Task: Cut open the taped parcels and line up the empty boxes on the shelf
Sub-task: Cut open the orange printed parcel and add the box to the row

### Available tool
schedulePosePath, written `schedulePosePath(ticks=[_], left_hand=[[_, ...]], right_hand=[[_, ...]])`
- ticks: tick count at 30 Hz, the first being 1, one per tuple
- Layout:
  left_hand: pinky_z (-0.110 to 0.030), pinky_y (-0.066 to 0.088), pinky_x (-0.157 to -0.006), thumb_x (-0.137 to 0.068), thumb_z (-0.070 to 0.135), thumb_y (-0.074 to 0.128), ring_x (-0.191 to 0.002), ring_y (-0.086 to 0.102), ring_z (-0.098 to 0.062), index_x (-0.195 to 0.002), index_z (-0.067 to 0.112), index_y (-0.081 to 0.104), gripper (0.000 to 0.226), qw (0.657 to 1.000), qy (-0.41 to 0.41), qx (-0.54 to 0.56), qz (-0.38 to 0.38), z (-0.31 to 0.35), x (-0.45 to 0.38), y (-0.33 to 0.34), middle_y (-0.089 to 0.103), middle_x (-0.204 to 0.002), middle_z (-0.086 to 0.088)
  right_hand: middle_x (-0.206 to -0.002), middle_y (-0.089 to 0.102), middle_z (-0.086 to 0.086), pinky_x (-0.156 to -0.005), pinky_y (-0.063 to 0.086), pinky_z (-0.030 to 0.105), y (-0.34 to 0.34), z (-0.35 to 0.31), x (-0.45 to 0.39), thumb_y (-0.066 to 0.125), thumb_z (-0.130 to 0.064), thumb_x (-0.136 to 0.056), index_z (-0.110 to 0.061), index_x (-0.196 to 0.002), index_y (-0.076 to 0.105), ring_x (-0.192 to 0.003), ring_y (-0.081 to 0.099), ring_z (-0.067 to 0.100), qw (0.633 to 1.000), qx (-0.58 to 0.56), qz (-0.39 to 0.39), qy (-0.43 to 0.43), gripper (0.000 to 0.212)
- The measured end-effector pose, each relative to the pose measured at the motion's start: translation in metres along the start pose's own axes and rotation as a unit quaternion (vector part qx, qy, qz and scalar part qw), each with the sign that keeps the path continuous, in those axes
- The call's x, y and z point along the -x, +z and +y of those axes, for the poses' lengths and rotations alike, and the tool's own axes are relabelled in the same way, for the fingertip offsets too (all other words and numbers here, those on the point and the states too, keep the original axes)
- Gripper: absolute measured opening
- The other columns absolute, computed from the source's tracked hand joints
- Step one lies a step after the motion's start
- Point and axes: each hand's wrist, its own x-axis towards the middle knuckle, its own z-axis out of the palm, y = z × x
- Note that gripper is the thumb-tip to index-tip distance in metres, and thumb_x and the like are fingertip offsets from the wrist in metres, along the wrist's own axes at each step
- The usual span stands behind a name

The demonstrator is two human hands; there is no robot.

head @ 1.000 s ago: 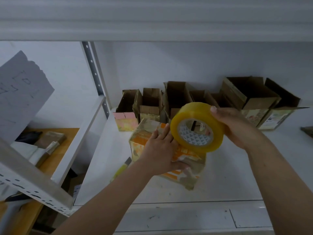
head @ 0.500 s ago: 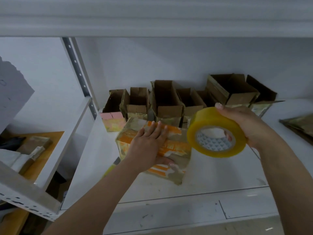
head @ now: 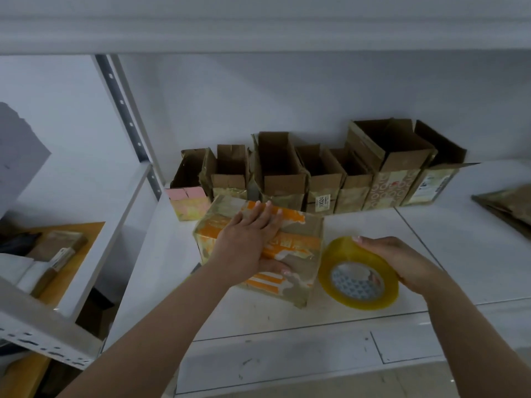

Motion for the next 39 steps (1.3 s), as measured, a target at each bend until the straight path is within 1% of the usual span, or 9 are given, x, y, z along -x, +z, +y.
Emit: schedulePosePath(ticks=[8,11,14,16,20,29,32,37,39], left_hand=[[-0.041,0.009,-0.123,-0.073,0.089,0.014,-0.151,-0.003,-0.014,-0.155,0.027,0.006,0.103,0.991,0.06,0.098,0.066,-0.02,-0.002,-0.004,0.007,-0.163,0.006],[-0.014,0.03,-0.11,-0.097,0.061,0.03,-0.136,0.033,0.01,-0.149,0.017,0.035,0.068,0.835,-0.012,0.474,0.281,-0.016,0.022,-0.012,0.046,-0.146,0.007],[-0.008,0.045,-0.083,-0.105,0.019,0.04,-0.105,0.054,0.014,-0.131,0.011,0.054,0.031,0.692,-0.229,0.498,0.469,-0.035,0.043,0.004,0.06,-0.117,0.008],[-0.026,0.049,-0.091,-0.102,0.019,0.047,-0.11,0.058,-0.005,-0.126,0.011,0.056,0.028,0.712,-0.355,0.454,0.402,-0.056,0.053,0.036,0.059,-0.122,-0.003],[-0.041,0.043,-0.097,-0.096,0.04,0.054,-0.124,0.047,-0.033,-0.129,0.008,0.057,0.046,0.866,-0.427,0.255,0.054,-0.061,0.069,0.092,0.051,-0.135,-0.012],[-0.026,0.044,-0.066,-0.095,0.014,0.044,-0.079,0.058,-0.021,-0.091,0.012,0.065,0.021,0.902,-0.42,0.085,-0.056,-0.056,0.068,0.091,0.056,-0.081,0.0],[-0.026,0.04,-0.06,-0.095,0.014,0.045,-0.073,0.059,-0.02,-0.082,0.013,0.064,0.023,0.895,-0.43,0.118,-0.018,-0.062,0.073,0.097,0.056,-0.073,0.002],[-0.039,0.049,-0.073,-0.102,0.019,0.043,-0.075,0.058,-0.025,-0.098,0.003,0.057,0.022,0.767,-0.488,0.328,0.256,-0.077,0.091,0.079,0.064,-0.082,-0.004],[-0.036,0.043,-0.067,-0.105,0.022,0.036,-0.076,0.058,-0.025,-0.102,0.003,0.058,0.029,0.765,-0.416,0.333,0.362,-0.069,0.085,0.05,0.064,-0.085,-0.003]], right_hand=[[-0.077,0.074,0.016,-0.077,0.057,0.042,0.019,-0.006,-0.001,0.068,-0.055,-0.075,-0.001,-0.085,0.076,-0.073,0.073,0.031,0.998,0.017,0.044,-0.046,0.056],[-0.072,0.074,0.013,-0.068,0.058,0.036,0.023,-0.008,0.002,0.071,-0.049,-0.079,-0.001,-0.083,0.075,-0.069,0.072,0.029,0.996,0.017,0.066,-0.057,0.049],[-0.068,0.073,0.01,-0.058,0.051,0.028,0.025,-0.006,0.005,0.07,-0.048,-0.08,-0.002,-0.083,0.075,-0.062,0.071,0.023,0.996,-0.005,0.072,-0.052,0.047],[-0.064,0.072,0.008,-0.055,0.049,0.026,0.027,-0.006,0.006,0.069,-0.047,-0.082,-0.003,-0.082,0.074,-0.056,0.07,0.019,0.996,-0.017,0.074,-0.05,0.045],[-0.062,0.072,0.007,-0.056,0.049,0.027,0.028,-0.01,0.004,0.069,-0.047,-0.082,-0.004,-0.079,0.073,-0.056,0.069,0.019,0.996,-0.019,0.069,-0.051,0.043],[-0.072,0.074,0.011,-0.08,0.057,0.04,0.028,-0.001,0.0,0.069,-0.053,-0.078,-0.005,-0.081,0.076,-0.075,0.072,0.03,0.996,-0.037,0.064,-0.049,0.048],[-0.073,0.074,0.012,-0.078,0.057,0.038,0.029,0.002,0.002,0.067,-0.055,-0.076,-0.005,-0.082,0.076,-0.074,0.072,0.029,0.996,-0.042,0.059,-0.05,0.052],[-0.073,0.075,0.008,-0.073,0.057,0.034,0.028,0.007,0.002,0.065,-0.061,-0.069,-0.008,-0.084,0.076,-0.074,0.073,0.026,0.997,-0.043,0.054,-0.041,0.057],[-0.074,0.075,0.009,-0.07,0.056,0.032,0.027,0.007,0.002,0.065,-0.064,-0.063,-0.007,-0.084,0.077,-0.072,0.073,0.024,0.997,-0.049,0.051,-0.04,0.062]])
